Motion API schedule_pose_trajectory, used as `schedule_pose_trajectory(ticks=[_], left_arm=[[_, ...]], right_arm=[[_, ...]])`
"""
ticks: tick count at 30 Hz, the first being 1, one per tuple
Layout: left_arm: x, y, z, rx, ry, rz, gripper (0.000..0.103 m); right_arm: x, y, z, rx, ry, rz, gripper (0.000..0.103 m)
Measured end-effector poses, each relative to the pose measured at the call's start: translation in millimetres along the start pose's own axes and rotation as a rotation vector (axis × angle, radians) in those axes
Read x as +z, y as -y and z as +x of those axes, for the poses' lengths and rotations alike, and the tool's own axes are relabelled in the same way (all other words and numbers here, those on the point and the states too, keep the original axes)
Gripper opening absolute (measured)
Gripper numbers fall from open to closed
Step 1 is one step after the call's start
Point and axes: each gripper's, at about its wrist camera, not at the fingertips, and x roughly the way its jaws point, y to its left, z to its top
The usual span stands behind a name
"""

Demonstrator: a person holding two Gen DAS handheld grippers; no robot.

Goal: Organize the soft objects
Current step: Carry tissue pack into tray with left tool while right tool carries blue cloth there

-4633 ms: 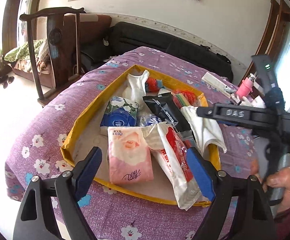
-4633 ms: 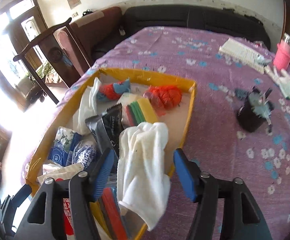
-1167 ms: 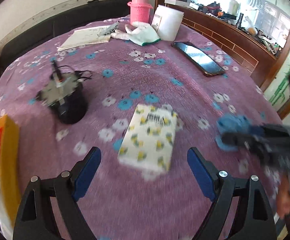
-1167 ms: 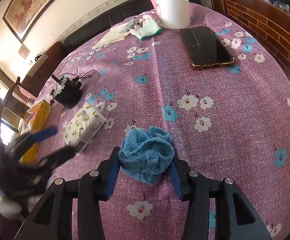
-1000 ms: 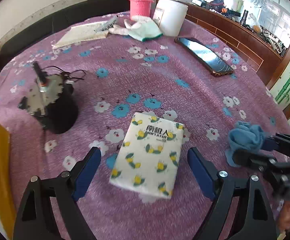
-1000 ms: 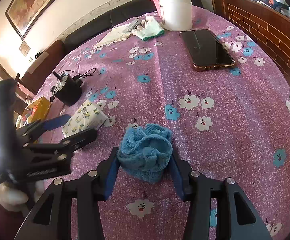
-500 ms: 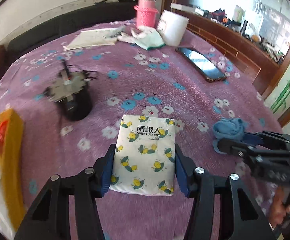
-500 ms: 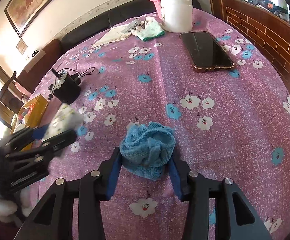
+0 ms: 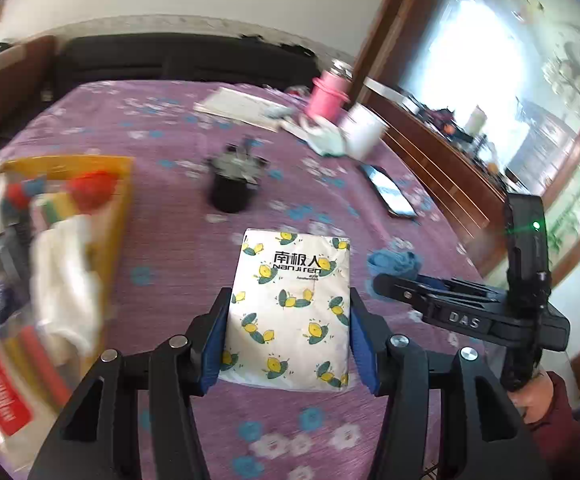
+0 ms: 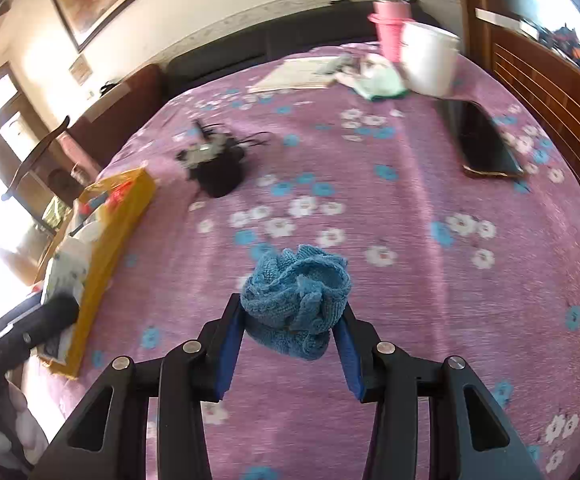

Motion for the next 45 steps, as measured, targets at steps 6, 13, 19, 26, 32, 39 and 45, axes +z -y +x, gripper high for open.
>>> schedule_pose_trajectory(ticks=[6, 13, 19, 26, 32, 39, 45], left_arm=[[-8.7, -54.2, -34.2, 0.076, 0.054, -0.128, 0.053], [-15.7, -122.9, -81.0, 0.208, 0.139, -0.289, 0.053], [-23.6, -159.6, -100.4, 0.255, 0.167, -0.375, 0.053], [-34.6, -187.8, -106.8, 0.321, 0.173, -0.401, 0.053], [-40.8, -207.2, -117.9, 0.392, 0.203, -0.406, 0.053], [-42.1, -226.3, -123.3, 0.474, 0.21, -0.384, 0.053], [-45.7, -244.0, -119.3, 0.45, 0.188, -0.396, 0.053]], right_arm=[[-3.6, -35.7, 2.9, 0.037, -0.012, -0.062, 0.047], [-5.1, -67.7, 9.5, 0.063, -0.033, -0.121, 0.047], [-1.4, -98.1, 22.2, 0.09, -0.06, -0.177, 0.047], [3.6, -139.7, 35.4, 0.104, -0.077, -0.246, 0.047], [19.6, -174.9, 49.8, 0.102, -0.078, -0.287, 0.048], [46.6, -220.5, 71.0, 0.091, -0.063, -0.341, 0.048], [68.9, -255.9, 96.5, 0.049, -0.059, -0.39, 0.048]])
